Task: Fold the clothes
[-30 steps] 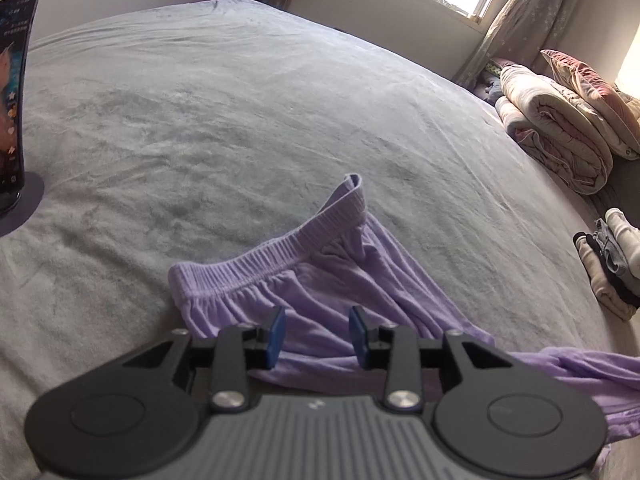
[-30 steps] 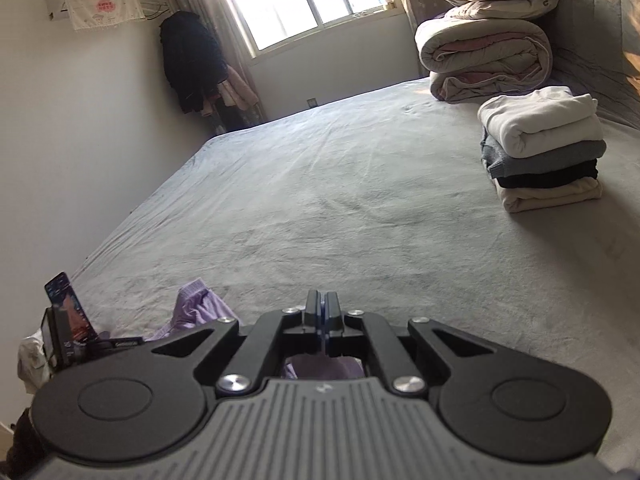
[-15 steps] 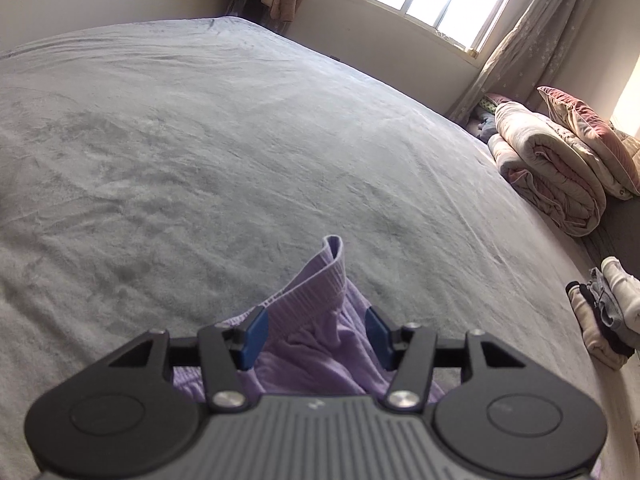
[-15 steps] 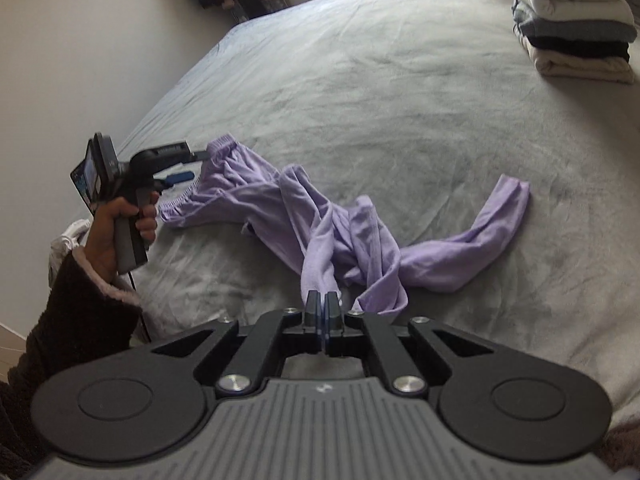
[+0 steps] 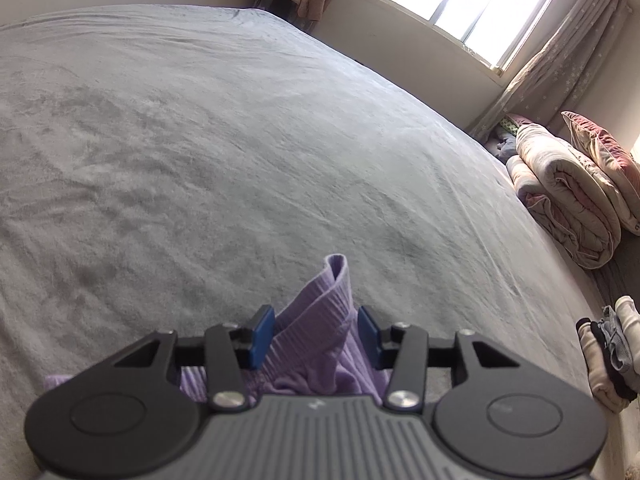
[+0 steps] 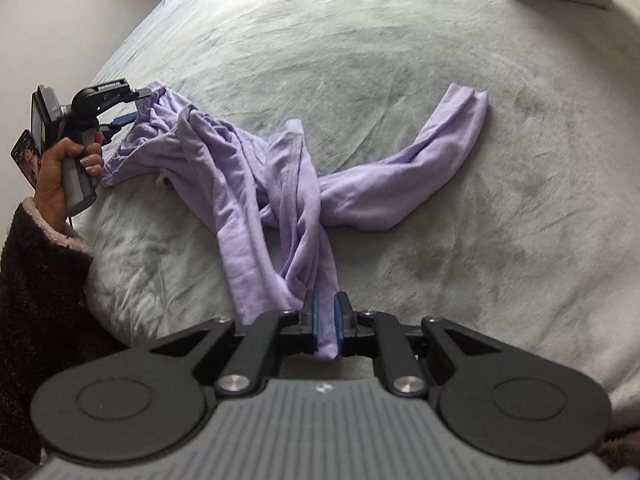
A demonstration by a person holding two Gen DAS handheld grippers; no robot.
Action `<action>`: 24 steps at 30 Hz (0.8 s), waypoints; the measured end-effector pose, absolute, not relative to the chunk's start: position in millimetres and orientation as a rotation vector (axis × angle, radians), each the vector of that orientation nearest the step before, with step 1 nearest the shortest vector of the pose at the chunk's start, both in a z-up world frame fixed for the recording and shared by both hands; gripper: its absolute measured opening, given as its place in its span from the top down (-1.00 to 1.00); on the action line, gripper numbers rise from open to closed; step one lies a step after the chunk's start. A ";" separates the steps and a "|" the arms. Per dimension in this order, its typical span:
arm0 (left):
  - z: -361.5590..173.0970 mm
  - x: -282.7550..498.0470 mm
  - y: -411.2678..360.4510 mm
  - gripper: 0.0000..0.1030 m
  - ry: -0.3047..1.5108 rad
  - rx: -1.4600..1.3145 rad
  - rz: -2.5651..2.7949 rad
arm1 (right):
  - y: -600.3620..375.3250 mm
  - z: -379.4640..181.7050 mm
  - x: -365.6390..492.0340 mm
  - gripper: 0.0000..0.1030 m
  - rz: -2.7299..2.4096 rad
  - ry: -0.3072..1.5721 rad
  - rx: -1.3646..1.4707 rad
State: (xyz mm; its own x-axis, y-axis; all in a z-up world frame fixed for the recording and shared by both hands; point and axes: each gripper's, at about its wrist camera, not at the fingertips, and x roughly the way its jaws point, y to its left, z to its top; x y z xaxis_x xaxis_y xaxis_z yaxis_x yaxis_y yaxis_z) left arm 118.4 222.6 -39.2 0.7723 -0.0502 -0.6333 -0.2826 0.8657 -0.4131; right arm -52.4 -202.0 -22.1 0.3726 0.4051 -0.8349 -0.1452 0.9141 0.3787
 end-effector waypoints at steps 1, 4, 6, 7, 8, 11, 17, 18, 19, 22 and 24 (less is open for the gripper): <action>-39.7 118.6 222.5 0.16 0.682 -0.514 0.134 | -206.0 -19.9 -48.9 0.09 0.341 1.127 0.274; -40.8 118.5 223.9 0.18 0.671 -0.520 0.133 | -216.6 -17.8 -33.4 -0.02 0.294 1.100 0.319; -42.3 118.7 226.4 0.21 0.663 -0.535 0.131 | -220.6 -21.7 -17.0 -0.02 0.251 1.098 0.351; -43.7 119.2 228.1 0.25 0.660 -0.549 0.131 | -222.2 -24.9 -11.0 -0.02 0.228 1.097 0.361; -45.1 119.7 229.9 0.27 0.657 -0.563 0.132 | -223.7 -28.4 -5.3 -0.02 0.206 1.094 0.368; -50.2 123.2 237.7 0.37 0.654 -0.632 0.134 | -227.3 -38.2 10.7 0.20 0.152 1.079 0.387; -53.1 125.0 249.4 0.65 0.653 -0.723 0.146 | -232.3 -36.1 31.7 0.80 0.097 0.994 0.362; -50.4 123.1 249.2 0.67 0.641 -0.716 0.151 | -234.0 -32.8 34.6 0.81 0.087 0.974 0.357; -47.8 121.2 249.0 0.70 0.628 -0.710 0.155 | -235.7 -27.6 37.0 0.81 0.074 0.948 0.347; -38.3 115.7 250.7 0.77 0.581 -0.710 0.167 | -243.7 -9.1 42.3 0.81 0.033 0.858 0.318; -32.2 112.9 252.7 0.78 0.549 -0.716 0.172 | -250.2 2.1 47.1 0.81 0.005 0.802 0.303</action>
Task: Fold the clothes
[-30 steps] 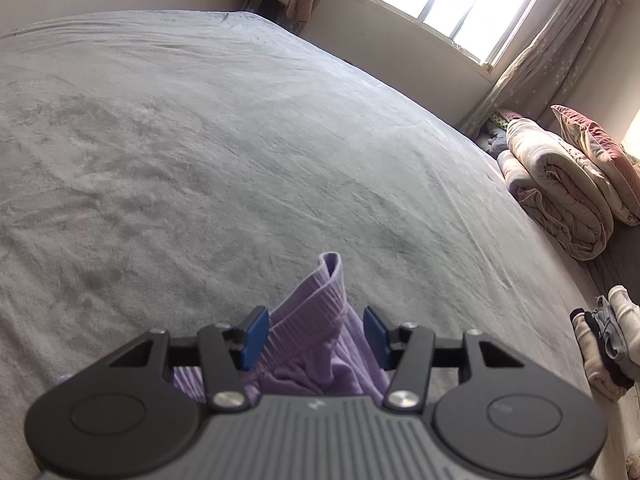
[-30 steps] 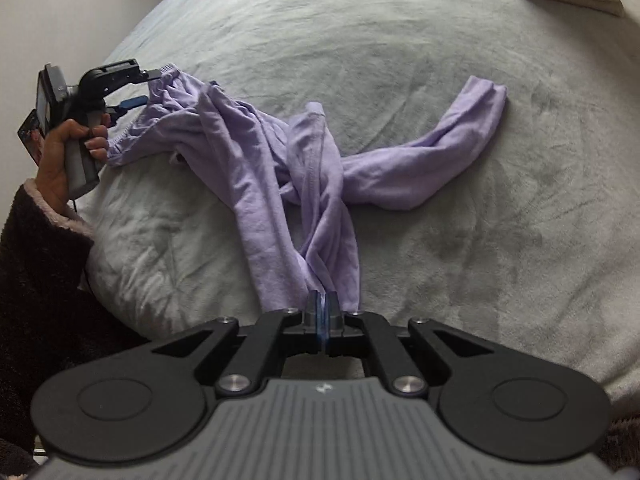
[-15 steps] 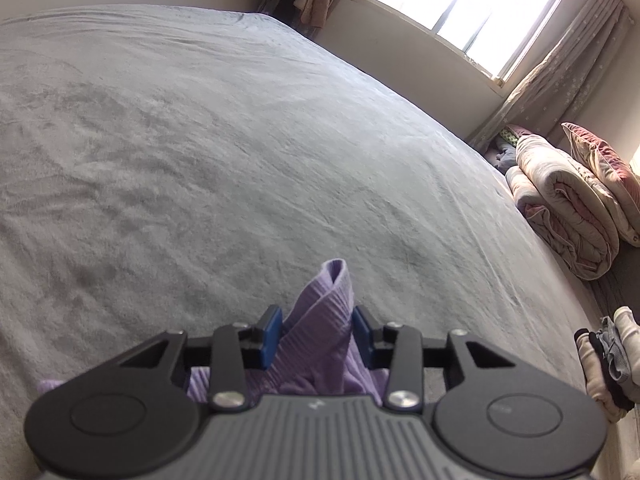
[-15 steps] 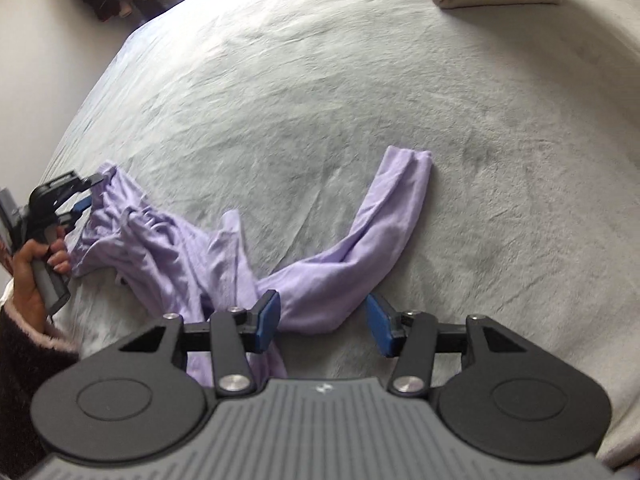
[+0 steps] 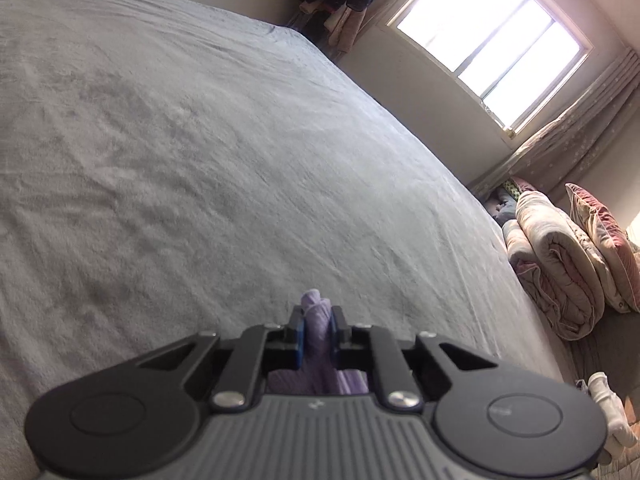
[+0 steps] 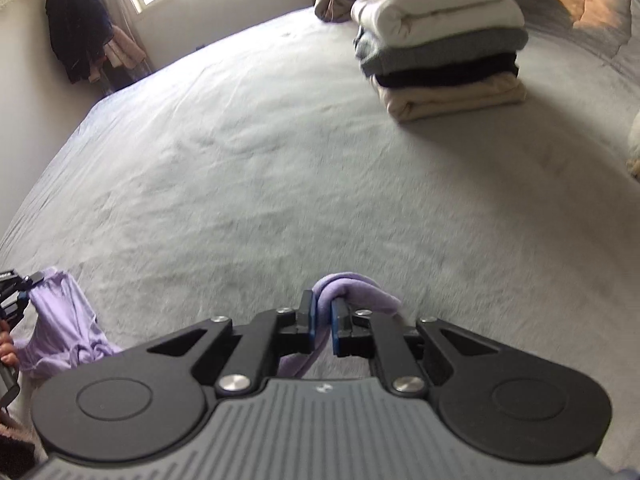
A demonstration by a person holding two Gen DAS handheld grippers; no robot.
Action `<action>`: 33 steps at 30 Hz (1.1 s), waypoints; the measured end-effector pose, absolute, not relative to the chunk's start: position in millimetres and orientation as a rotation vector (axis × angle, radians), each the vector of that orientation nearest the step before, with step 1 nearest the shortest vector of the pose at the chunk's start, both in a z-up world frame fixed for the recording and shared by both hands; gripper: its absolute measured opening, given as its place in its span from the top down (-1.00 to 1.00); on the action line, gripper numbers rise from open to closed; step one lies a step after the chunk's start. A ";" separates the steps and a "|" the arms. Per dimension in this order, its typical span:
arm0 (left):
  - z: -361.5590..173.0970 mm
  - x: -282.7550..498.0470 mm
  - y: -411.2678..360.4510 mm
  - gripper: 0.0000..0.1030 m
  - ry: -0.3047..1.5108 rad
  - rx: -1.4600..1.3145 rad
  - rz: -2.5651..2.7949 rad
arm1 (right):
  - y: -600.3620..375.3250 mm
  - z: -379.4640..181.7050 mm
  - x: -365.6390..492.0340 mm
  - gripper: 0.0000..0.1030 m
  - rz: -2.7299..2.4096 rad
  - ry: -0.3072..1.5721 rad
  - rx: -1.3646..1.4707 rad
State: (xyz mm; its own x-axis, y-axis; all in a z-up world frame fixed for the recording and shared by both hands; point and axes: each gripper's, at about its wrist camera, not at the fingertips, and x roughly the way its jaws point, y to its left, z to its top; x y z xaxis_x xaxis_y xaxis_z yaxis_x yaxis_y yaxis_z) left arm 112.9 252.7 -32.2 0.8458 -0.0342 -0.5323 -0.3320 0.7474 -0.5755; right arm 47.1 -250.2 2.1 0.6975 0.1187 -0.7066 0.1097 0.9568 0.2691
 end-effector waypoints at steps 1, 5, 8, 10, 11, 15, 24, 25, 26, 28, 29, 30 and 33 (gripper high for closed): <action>-29.2 112.1 253.3 0.79 0.536 -0.714 0.174 | -254.4 6.6 50.6 0.81 -0.009 0.778 0.300; -20.9 111.4 253.8 0.79 0.507 -0.693 0.178 | -270.9 24.7 64.9 0.81 -0.066 0.684 0.286; -17.2 114.6 257.1 0.79 0.494 -0.688 0.181 | -282.9 36.3 75.7 0.81 -0.104 0.621 0.277; -16.1 119.4 261.9 0.80 0.495 -0.694 0.184 | -289.6 39.4 85.7 0.82 -0.121 0.594 0.281; -15.2 119.1 264.9 0.80 0.494 -0.699 0.191 | -292.7 39.6 91.0 0.82 -0.129 0.581 0.283; -5.6 119.6 276.2 0.80 0.474 -0.697 0.219 | -302.5 42.5 105.4 0.82 -0.162 0.544 0.300; -2.9 125.9 284.0 0.80 0.480 -0.641 0.243 | -326.2 35.4 119.0 0.82 -0.205 0.543 0.357; -5.9 129.0 283.7 0.80 0.490 -0.639 0.241 | -327.6 30.5 121.2 0.82 -0.208 0.556 0.356; -8.5 131.8 283.7 0.80 0.496 -0.640 0.241 | -329.0 25.3 123.5 0.82 -0.211 0.571 0.355; -13.7 137.5 283.9 0.80 0.506 -0.643 0.242 | -331.8 15.8 127.7 0.82 -0.220 0.596 0.355; -13.7 139.3 283.8 0.80 0.500 -0.646 0.240 | -333.4 12.5 129.2 0.82 -0.230 0.599 0.355; -13.5 141.0 283.7 0.80 0.491 -0.648 0.237 | -335.0 10.5 130.0 0.82 -0.237 0.597 0.358; -9.7 145.9 286.4 0.79 0.451 -0.685 0.200 | -340.8 8.2 132.8 0.82 -0.252 0.574 0.381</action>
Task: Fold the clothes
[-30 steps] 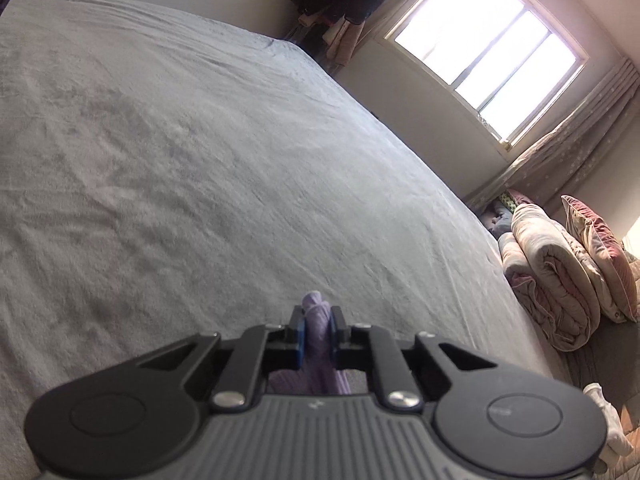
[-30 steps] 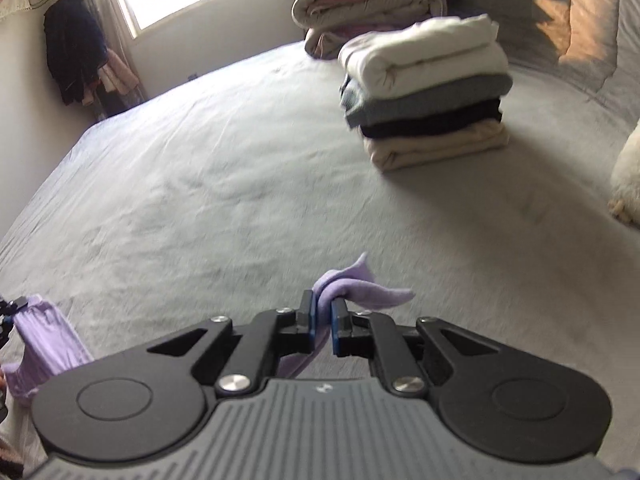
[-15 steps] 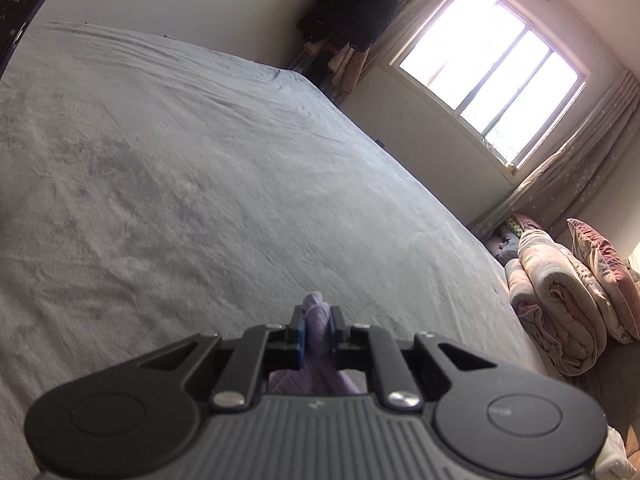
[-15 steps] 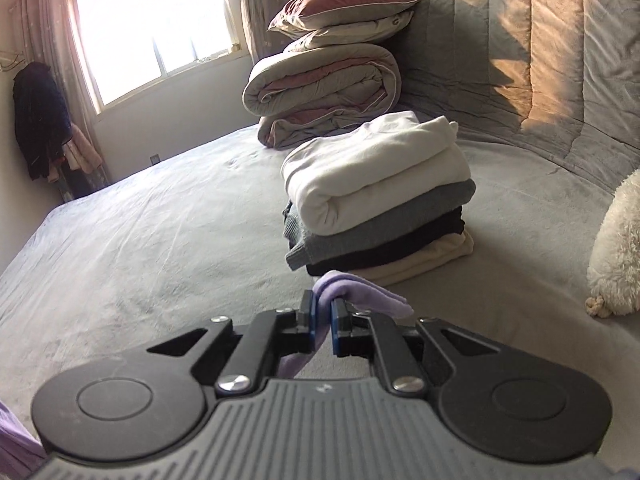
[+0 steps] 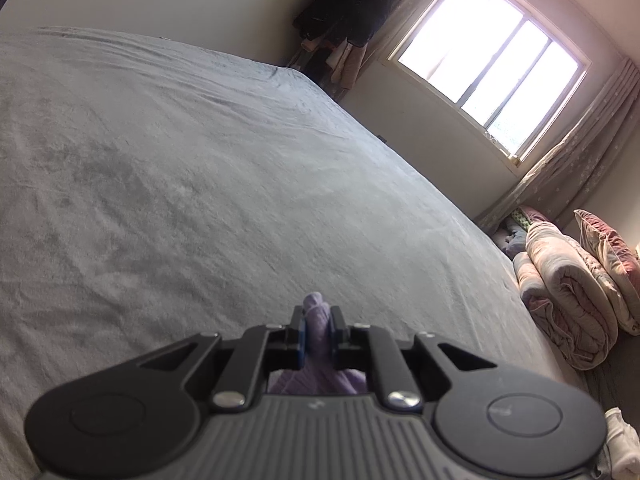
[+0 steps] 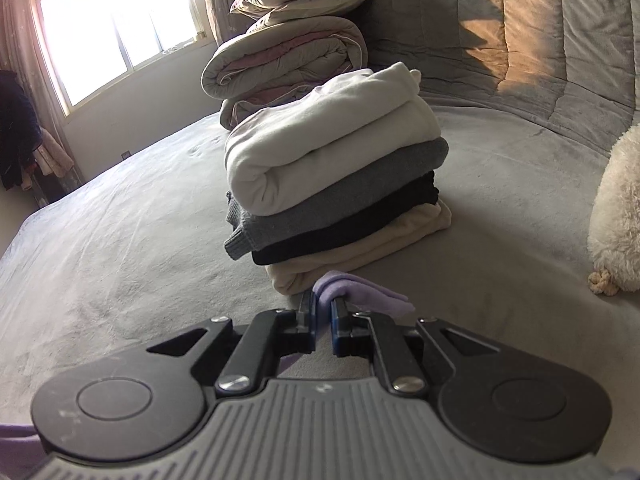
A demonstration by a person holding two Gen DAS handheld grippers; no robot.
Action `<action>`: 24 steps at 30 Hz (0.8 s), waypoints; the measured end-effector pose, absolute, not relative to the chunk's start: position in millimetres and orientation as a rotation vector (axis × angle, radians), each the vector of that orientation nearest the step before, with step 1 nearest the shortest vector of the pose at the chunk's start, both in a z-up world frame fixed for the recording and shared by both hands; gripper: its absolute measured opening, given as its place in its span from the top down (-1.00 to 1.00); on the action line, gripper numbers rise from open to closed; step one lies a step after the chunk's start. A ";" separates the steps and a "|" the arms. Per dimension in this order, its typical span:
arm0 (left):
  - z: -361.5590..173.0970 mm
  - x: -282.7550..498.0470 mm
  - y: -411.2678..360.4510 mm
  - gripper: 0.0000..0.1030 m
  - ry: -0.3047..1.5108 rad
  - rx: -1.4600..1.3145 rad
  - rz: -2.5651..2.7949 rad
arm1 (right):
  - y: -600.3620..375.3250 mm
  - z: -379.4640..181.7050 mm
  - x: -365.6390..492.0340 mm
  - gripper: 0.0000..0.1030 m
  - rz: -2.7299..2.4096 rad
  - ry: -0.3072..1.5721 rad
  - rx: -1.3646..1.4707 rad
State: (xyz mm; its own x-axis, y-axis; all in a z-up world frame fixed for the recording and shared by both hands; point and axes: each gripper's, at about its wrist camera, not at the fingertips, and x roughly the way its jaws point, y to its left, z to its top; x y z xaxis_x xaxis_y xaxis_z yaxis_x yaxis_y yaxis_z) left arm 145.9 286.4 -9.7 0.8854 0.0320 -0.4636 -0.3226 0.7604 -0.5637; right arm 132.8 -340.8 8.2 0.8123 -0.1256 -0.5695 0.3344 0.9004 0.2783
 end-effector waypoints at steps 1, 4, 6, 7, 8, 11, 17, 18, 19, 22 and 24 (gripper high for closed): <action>-9.0 147.8 287.4 0.79 0.438 -0.700 0.187 | -342.1 7.9 134.4 0.82 -0.252 0.564 0.384; -10.5 158.7 285.8 0.79 0.435 -0.696 0.191 | -343.6 3.0 141.1 0.82 -0.241 0.557 0.382; -15.8 167.1 283.0 0.79 0.468 -0.677 0.200 | -343.2 -4.4 147.1 0.82 -0.238 0.577 0.381; -18.6 171.3 281.6 0.78 0.484 -0.668 0.205 | -342.7 -8.3 149.4 0.82 -0.236 0.589 0.382; -23.0 174.1 281.1 0.77 0.505 -0.665 0.204 | -342.3 -12.2 151.7 0.82 -0.234 0.600 0.383; -30.4 176.8 279.1 0.72 0.536 -0.659 0.209 | -337.5 -22.9 155.7 0.81 -0.224 0.634 0.363; -27.5 171.1 277.4 0.56 0.577 -0.629 0.205 | -330.4 -29.9 154.4 0.69 -0.178 0.703 0.356; -25.1 169.4 276.6 0.53 0.585 -0.613 0.210 | -329.3 -29.9 153.7 0.69 -0.166 0.714 0.356; -24.6 166.1 276.1 0.49 0.599 -0.606 0.216 | -328.2 -29.7 152.5 0.66 -0.155 0.725 0.354; -24.1 155.9 274.7 0.37 0.645 -0.588 0.234 | -324.2 -27.6 146.2 0.18 -0.121 0.748 0.348; -23.7 149.0 273.8 0.31 0.675 -0.576 0.247 | -320.2 -24.8 139.4 0.14 -0.090 0.753 0.334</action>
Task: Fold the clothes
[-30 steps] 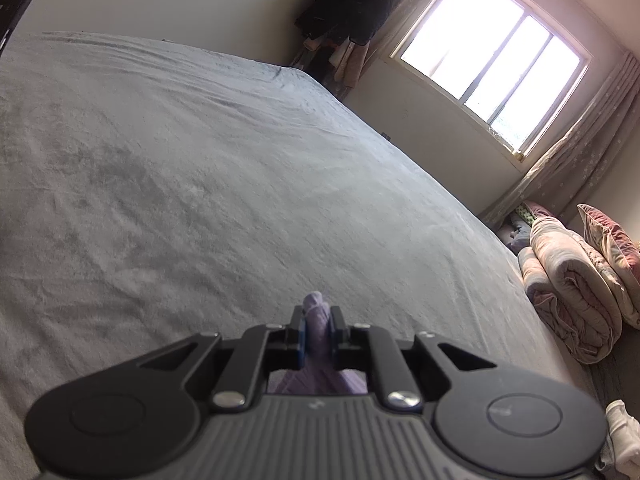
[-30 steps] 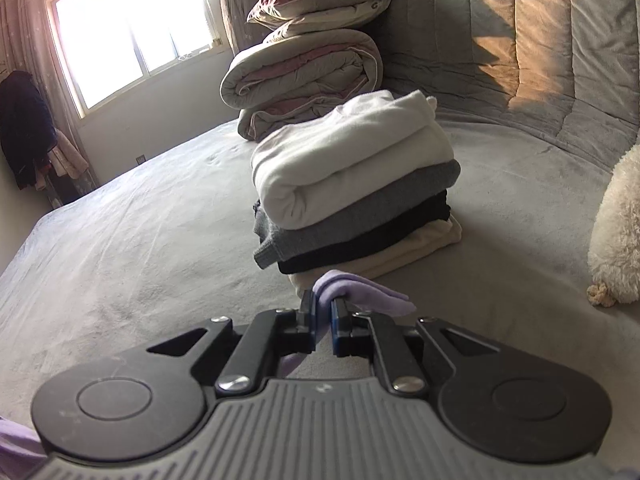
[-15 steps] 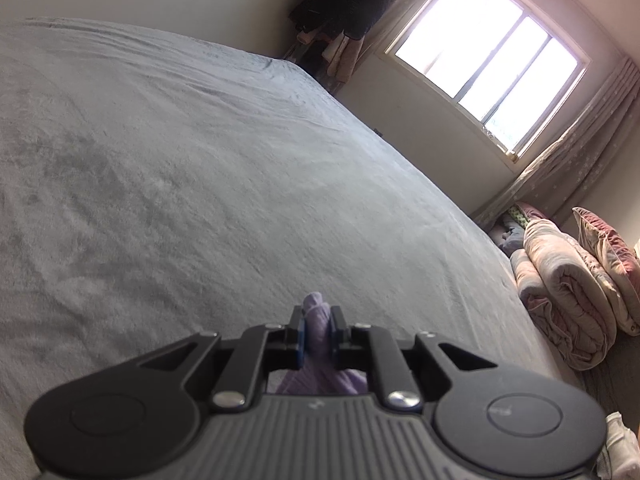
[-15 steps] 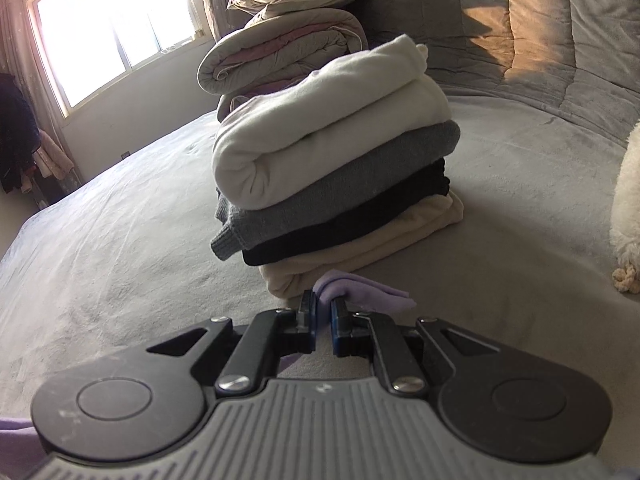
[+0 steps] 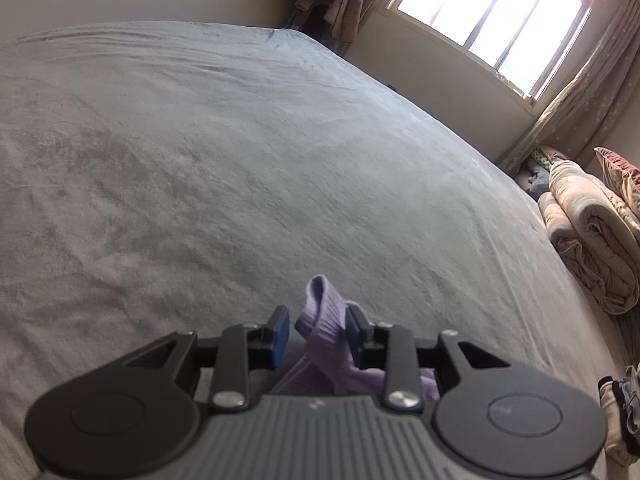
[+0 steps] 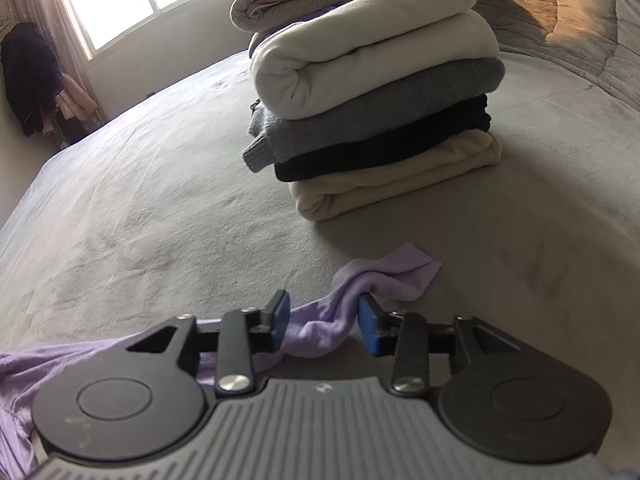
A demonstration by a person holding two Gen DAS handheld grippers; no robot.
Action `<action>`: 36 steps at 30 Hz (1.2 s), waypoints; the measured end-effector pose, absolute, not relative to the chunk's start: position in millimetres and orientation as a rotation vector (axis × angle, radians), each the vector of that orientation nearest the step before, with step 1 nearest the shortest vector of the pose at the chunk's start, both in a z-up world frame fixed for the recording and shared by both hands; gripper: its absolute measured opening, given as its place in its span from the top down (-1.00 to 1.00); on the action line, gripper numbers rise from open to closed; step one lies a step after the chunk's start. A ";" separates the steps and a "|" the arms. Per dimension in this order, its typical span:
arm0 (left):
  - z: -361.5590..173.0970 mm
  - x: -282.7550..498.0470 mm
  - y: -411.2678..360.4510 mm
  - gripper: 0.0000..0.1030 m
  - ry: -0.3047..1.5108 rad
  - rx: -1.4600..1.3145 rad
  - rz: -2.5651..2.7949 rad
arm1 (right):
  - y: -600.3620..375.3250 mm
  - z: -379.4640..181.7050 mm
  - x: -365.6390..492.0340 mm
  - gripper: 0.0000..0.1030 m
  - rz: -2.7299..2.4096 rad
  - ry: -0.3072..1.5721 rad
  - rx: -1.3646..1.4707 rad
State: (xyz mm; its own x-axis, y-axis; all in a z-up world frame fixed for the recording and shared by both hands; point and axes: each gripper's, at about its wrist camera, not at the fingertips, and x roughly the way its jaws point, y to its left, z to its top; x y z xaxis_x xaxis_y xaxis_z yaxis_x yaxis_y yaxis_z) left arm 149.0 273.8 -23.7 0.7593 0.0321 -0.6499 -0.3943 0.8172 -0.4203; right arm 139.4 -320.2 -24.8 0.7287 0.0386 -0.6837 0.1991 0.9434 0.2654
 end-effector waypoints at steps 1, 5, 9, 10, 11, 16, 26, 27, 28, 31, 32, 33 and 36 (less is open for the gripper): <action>-23.6 145.6 273.3 0.28 0.691 -0.570 0.253 | -317.9 -23.1 136.2 0.14 -0.075 0.759 0.325; -22.9 131.9 271.5 0.26 0.751 -0.545 0.278 | -309.9 -18.2 121.9 0.14 -0.032 0.790 0.304; -23.1 108.1 270.3 0.26 0.774 -0.554 0.290 | -299.4 -17.1 106.3 0.14 0.018 0.832 0.278; -23.5 102.6 270.6 0.25 0.778 -0.563 0.291 | -296.8 -17.2 102.5 0.14 0.029 0.838 0.270; -24.0 97.2 270.9 0.24 0.782 -0.572 0.291 | -293.5 -17.8 98.1 0.14 0.042 0.845 0.263; -33.7 73.8 274.6 0.23 0.812 -0.662 0.281 | -276.7 -20.1 78.7 0.14 0.102 0.889 0.252; -34.6 51.4 281.2 0.23 0.750 -0.790 0.229 | -235.4 -30.8 43.7 0.14 0.236 0.999 0.235; -35.8 51.9 282.8 0.24 0.734 -0.809 0.217 | -231.5 -32.2 41.3 0.14 0.250 1.009 0.239; -37.4 53.0 283.8 0.27 0.725 -0.823 0.207 | -227.8 -33.9 39.4 0.14 0.264 1.018 0.244; -44.4 61.5 285.2 0.36 0.719 -0.854 0.200 | -216.1 -39.0 34.9 0.14 0.289 1.038 0.257; -47.0 64.0 284.9 0.41 0.721 -0.852 0.207 | -212.7 -40.3 34.1 0.14 0.287 1.036 0.247; -49.3 65.5 284.1 0.51 0.723 -0.851 0.215 | -209.4 -41.6 33.6 0.15 0.282 1.031 0.232; -53.5 67.5 281.2 0.88 0.721 -0.840 0.247 | -199.6 -45.3 32.3 0.87 0.266 1.015 0.187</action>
